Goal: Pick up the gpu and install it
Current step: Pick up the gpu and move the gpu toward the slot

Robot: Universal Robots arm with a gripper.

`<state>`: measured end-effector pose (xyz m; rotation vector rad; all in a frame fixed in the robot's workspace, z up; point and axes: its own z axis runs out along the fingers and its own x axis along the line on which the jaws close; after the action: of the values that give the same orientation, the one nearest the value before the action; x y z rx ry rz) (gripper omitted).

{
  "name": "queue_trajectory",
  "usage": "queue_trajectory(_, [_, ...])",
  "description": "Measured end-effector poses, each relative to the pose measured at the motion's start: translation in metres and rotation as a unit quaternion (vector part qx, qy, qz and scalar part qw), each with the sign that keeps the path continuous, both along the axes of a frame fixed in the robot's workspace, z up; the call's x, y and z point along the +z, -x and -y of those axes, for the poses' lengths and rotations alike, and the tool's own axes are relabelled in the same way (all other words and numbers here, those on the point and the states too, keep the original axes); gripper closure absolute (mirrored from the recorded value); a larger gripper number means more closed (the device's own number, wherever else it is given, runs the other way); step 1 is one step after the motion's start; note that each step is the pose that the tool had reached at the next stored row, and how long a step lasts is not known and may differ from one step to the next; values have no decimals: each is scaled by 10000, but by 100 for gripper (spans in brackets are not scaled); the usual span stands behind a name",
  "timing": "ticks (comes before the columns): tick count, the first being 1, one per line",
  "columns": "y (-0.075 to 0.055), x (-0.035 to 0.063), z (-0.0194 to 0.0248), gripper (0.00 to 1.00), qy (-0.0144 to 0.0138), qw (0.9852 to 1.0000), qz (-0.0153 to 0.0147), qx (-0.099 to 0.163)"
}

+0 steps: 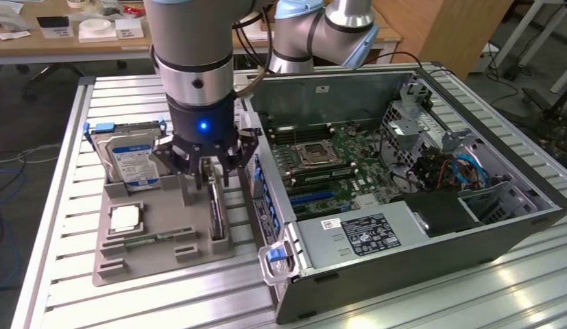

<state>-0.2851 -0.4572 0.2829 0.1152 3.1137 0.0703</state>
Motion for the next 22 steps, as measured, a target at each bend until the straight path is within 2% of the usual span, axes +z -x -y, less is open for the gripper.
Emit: queue_trajectory(22, [-2, -399, 0, 53, 0, 10000, 0, 1])
